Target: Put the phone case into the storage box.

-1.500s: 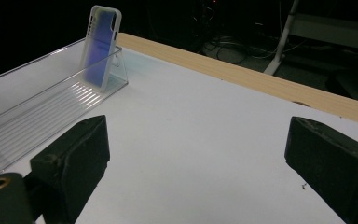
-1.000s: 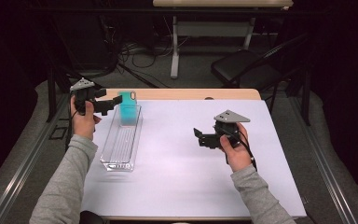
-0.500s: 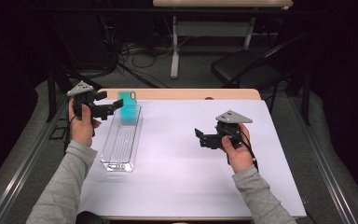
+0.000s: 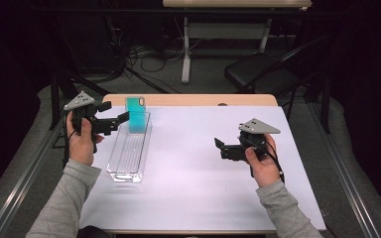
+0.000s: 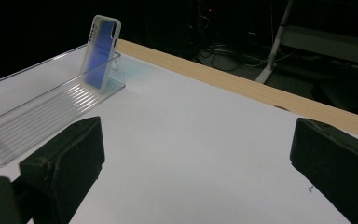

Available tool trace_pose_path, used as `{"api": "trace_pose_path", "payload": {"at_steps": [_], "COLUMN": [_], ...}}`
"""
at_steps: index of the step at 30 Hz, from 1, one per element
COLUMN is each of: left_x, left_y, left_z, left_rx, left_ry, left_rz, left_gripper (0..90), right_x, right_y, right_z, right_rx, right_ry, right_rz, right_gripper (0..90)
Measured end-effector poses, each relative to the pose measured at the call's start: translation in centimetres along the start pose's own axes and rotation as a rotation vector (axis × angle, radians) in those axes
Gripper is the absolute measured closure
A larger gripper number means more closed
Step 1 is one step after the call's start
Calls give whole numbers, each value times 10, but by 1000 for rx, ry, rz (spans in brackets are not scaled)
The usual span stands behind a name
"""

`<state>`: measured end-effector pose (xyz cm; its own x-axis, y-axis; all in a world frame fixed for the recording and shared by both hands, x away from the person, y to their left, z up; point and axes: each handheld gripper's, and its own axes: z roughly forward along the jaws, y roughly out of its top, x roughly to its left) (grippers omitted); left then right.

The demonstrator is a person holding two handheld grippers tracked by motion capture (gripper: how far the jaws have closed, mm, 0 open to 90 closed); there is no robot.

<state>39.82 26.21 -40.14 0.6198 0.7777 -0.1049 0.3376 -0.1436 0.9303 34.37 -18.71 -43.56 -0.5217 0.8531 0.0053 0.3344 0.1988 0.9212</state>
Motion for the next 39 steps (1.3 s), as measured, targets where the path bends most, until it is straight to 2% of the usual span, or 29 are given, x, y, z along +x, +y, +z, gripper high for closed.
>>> {"api": "trace_pose_path", "payload": {"at_steps": [4, 12, 20, 29, 39], "left_x": [-2, -8, -14, -20, -25], "left_y": [-4, -11, -25, -45, -66], "left_z": [-10, -29, -41, -44, -38], "left_rx": [-9, -29, -28, -7, 39], "left_ry": [3, 2, -11, -25, -47], "left_rz": [-7, 2, -5, -15, -37], "left_gripper": [133, 133, 133, 134, 138], "right_x": [-4, -14, -20, -28, -38], "right_y": [0, -3, -10, -24, -40], "right_z": [-7, -20, -29, -39, -48], "right_rx": [0, 2, 11, 29, 47], "right_ry": [-4, -8, -16, -32, -62], "right_rz": [-3, 4, 8, 24, 43], "right_gripper": [27, 27, 28, 31, 33]}}
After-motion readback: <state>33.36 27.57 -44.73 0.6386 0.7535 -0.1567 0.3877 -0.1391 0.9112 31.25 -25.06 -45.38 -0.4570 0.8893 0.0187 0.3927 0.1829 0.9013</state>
